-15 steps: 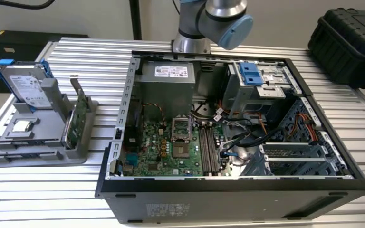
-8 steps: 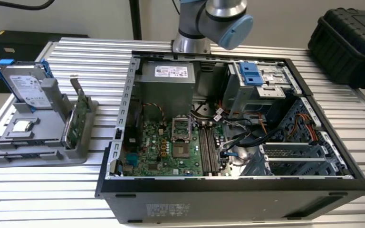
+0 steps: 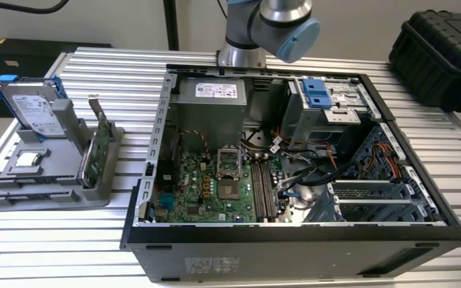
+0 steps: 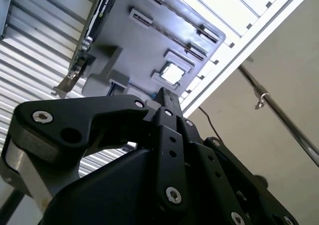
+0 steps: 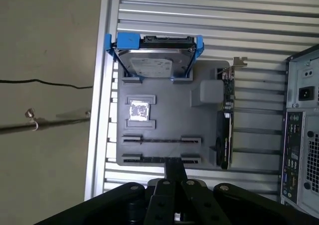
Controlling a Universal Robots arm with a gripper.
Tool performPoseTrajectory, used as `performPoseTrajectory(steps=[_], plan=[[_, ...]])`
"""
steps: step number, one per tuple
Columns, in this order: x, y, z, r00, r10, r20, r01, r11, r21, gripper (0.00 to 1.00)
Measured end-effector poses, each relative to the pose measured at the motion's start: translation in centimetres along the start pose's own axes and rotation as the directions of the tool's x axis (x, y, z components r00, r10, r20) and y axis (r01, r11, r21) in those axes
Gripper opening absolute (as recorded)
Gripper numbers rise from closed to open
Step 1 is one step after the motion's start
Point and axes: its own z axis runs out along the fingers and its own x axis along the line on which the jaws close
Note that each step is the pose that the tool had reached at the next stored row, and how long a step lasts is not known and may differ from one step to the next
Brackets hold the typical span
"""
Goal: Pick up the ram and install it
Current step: 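Pick up the ram and move it above insertion slot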
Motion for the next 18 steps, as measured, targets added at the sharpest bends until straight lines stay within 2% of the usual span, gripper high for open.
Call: performPoseTrajectory(steps=[18], plan=[[0.05, -0.43, -0.03, 0.9997, -0.024, -0.0026, 0.024, 0.9997, -0.0004, 0.00]])
